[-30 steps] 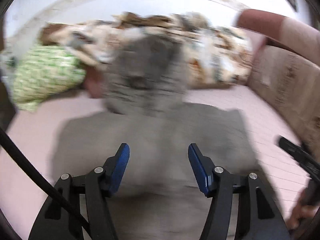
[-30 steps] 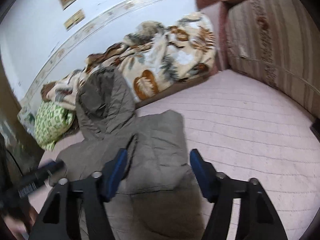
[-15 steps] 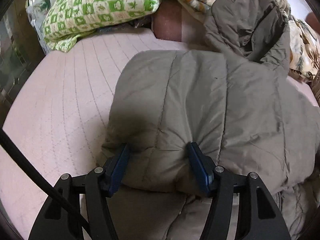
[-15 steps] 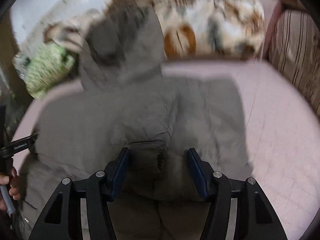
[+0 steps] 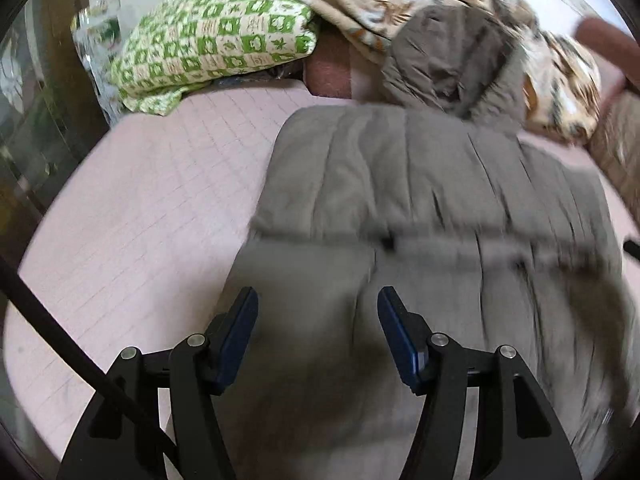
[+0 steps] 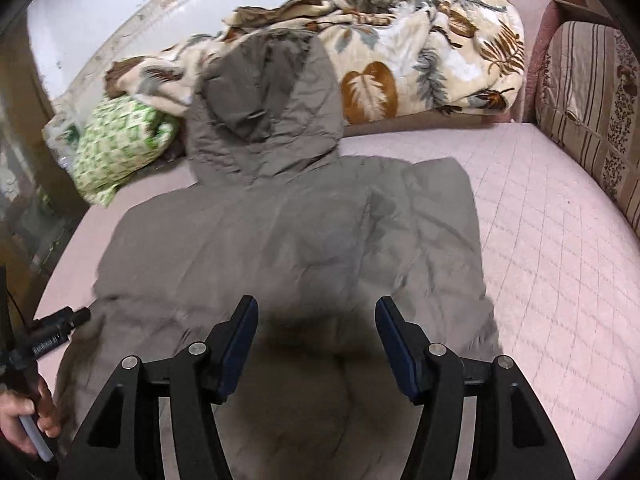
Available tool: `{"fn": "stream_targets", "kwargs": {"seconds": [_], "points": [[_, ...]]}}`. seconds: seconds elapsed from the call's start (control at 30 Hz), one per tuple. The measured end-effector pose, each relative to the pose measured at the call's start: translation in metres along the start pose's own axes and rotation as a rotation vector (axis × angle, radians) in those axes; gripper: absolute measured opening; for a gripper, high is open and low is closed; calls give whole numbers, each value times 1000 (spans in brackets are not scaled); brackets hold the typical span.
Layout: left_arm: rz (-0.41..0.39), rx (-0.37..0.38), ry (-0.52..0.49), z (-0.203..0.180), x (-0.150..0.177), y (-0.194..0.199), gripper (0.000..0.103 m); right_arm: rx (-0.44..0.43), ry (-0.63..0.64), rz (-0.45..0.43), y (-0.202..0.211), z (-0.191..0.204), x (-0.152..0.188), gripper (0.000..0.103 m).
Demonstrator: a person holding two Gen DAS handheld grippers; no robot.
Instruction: Fold large clothes
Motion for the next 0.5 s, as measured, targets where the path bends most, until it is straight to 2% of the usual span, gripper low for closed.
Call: {"fn": "stream_targets", "kwargs": {"seconds": [0.17, 0.33, 0.4, 0.5], "points": [[-42, -48, -88, -14, 56, 41, 62, -11, 69, 17, 29, 17, 50, 65], [-50, -53, -6, -21, 106, 56, 63, -1, 125, 56, 53, 24, 117, 66], [-56, -87, 20, -24, 125, 53, 65, 29, 113, 64, 59, 19, 143, 66], [-128, -190, -17, -33, 137, 56, 70, 55, 72, 62, 63, 12, 170, 66]]}}
Point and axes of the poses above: each gripper's, at about its wrist camera, not at the fingertips, and y roughly against the way its jaws point, z to its left, x to its underside, the point moved 9 cm from there along -y, roughly the way its jaws point, and after that the axes turned 7 degrees about -y, right-handed, at the moved point
